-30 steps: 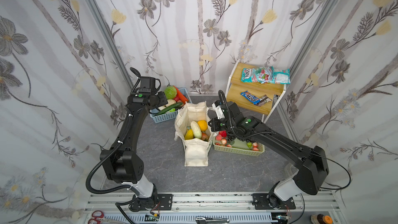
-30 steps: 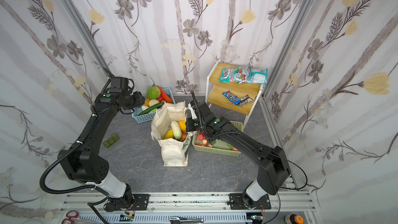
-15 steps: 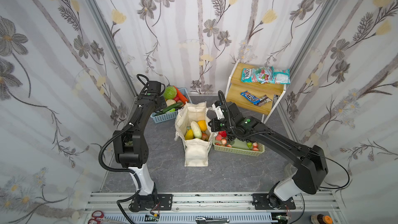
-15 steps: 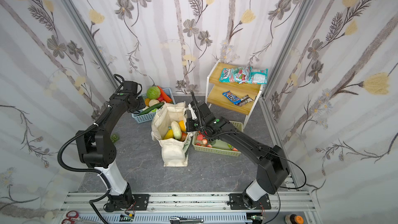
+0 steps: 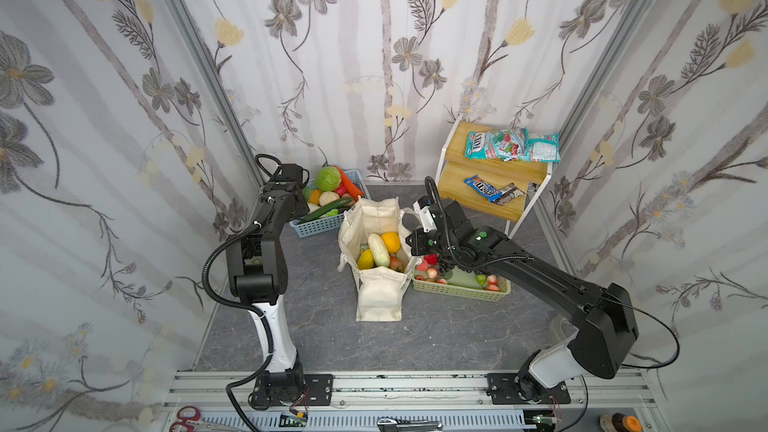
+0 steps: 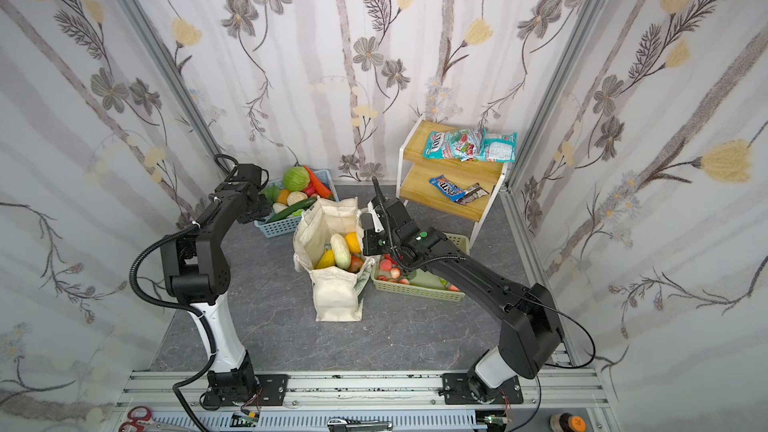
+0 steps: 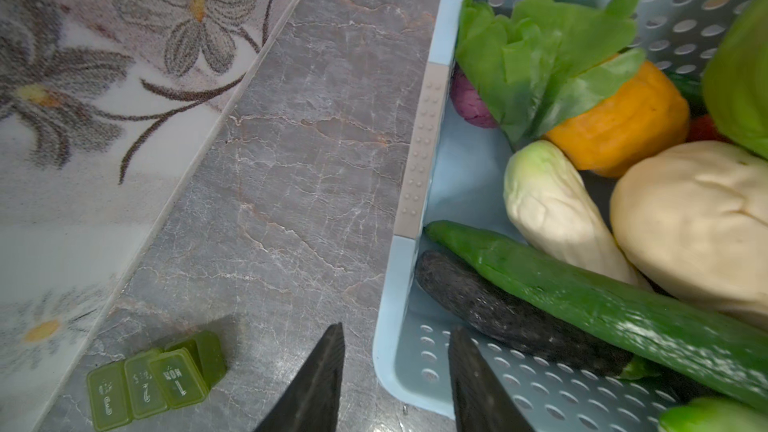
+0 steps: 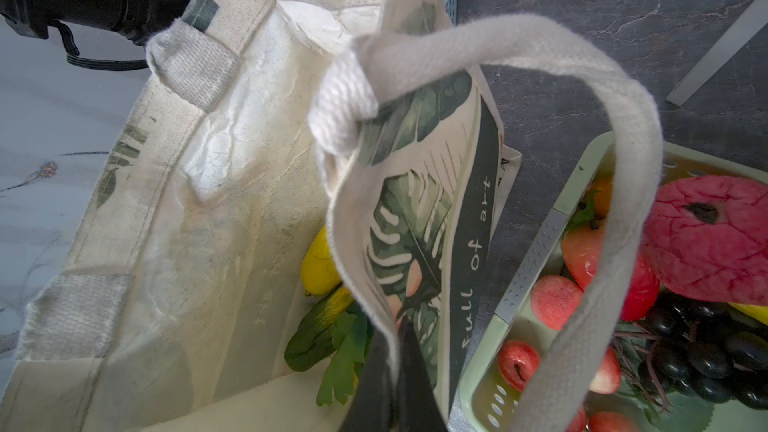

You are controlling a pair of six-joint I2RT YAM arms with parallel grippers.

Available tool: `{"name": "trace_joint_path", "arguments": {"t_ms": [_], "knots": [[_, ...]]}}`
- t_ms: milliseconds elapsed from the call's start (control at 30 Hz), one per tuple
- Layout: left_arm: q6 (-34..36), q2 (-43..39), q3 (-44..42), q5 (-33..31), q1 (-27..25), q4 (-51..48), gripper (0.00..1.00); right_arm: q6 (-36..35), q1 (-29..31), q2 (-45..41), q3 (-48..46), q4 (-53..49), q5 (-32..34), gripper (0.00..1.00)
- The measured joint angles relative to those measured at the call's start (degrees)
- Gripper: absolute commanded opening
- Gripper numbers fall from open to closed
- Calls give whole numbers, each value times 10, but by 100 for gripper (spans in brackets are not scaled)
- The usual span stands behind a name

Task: Place the food into the grocery bag and tie it
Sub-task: 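Lower the left gripper toward the vegetables at the basket's near edge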

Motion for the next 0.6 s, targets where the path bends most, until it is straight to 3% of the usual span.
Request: {"name": "trace_joint_path", "arguments": {"t_ms": [600], "knots": [[-20, -1, -70, 31, 8, 19, 38, -1, 0, -9, -8, 3, 4, 0]]}}
